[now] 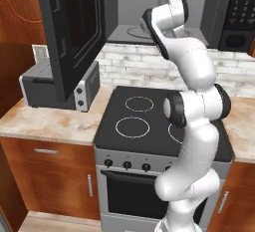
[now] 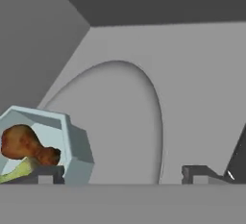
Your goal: Place the tupperware containing the chicken drumstick and broccoli meal in the microwave. Close the microwave door and press the start button to reheat the meal.
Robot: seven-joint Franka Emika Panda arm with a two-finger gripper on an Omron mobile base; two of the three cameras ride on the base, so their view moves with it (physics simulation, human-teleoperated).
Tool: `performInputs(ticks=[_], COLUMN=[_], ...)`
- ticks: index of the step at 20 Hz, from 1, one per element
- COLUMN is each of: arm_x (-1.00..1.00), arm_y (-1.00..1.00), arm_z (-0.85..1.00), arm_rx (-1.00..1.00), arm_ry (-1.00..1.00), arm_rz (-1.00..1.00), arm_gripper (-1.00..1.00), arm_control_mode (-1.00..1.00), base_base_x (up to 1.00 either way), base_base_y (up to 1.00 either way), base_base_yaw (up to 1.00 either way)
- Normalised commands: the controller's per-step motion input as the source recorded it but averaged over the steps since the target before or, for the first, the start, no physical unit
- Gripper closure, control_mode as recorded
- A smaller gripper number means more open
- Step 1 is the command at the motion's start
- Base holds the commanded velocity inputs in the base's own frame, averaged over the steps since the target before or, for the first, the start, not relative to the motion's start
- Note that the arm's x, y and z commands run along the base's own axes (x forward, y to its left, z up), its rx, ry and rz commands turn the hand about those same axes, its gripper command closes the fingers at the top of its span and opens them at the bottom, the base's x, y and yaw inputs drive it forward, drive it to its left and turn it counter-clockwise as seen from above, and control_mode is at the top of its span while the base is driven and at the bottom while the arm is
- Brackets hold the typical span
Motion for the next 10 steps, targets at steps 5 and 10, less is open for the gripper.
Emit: performInputs(ticks=[5,10], arm_x=[-1.00,-1.00], arm_y=[0.03,0.04], arm_z=[-0.18,-0.12], arm_rx=[-0.08,-0.08], arm_ry=[-0.09,-0.07], arm_rz=[0.00,0.03], arm_gripper=[-1.00,-1.00], arm_control_mode=[-1.00,-1.00], base_base_x=[0.00,0.00], base_base_y=[0.00,0.00], base_base_yaw=[0.00,0.00])
